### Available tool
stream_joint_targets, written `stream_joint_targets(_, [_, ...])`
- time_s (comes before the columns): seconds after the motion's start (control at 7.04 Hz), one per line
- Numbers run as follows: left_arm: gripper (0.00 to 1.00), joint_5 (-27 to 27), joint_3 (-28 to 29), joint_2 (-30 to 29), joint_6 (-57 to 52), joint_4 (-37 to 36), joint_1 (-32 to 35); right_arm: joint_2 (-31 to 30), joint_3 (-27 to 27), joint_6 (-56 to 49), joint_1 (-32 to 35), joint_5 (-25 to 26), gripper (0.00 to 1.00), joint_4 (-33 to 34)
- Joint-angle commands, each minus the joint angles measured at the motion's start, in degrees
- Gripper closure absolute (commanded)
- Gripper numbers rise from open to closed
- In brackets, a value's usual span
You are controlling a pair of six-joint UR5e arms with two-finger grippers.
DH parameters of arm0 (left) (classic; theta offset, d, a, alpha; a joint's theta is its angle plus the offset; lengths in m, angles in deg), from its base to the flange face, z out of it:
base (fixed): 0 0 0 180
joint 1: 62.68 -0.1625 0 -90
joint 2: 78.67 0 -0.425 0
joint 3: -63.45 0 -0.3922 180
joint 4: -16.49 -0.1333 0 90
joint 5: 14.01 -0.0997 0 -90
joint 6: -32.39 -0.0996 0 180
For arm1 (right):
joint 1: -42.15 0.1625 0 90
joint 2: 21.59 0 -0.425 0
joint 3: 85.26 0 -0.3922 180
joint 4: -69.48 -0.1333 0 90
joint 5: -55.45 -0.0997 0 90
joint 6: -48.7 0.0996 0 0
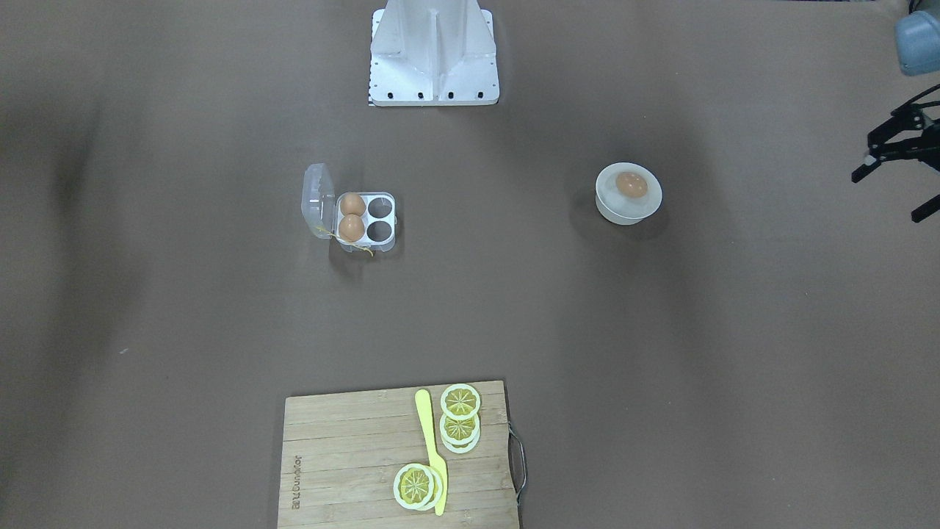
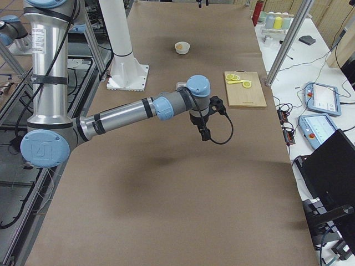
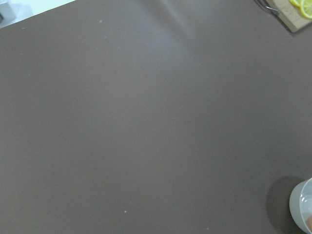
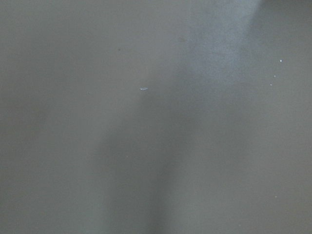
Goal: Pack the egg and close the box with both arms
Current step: 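Move the left gripper over the white bowl toward the brown egg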
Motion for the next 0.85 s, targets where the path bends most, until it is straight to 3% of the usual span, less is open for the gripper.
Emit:
stream_joint_targets(0.0, [0.02,-4.0,-1.0,-0.1,17.4,5.6,-10.4,2.2,0.1,6.4,-3.2,1.6,0.0,-0.1])
stream_joint_targets(0.43, [0.02,-8.8,-4.8,-0.3,50.3,5.6,-21.7,2.5,0.1,7.3,-3.9,1.9,0.0,-0.1])
stream_joint_targets(0.71, [0.11,-14.3,-5.8,-0.3,66.5,5.6,-28.2,2.5,0.0,7.3,-3.9,2.0,0.0,-0.1])
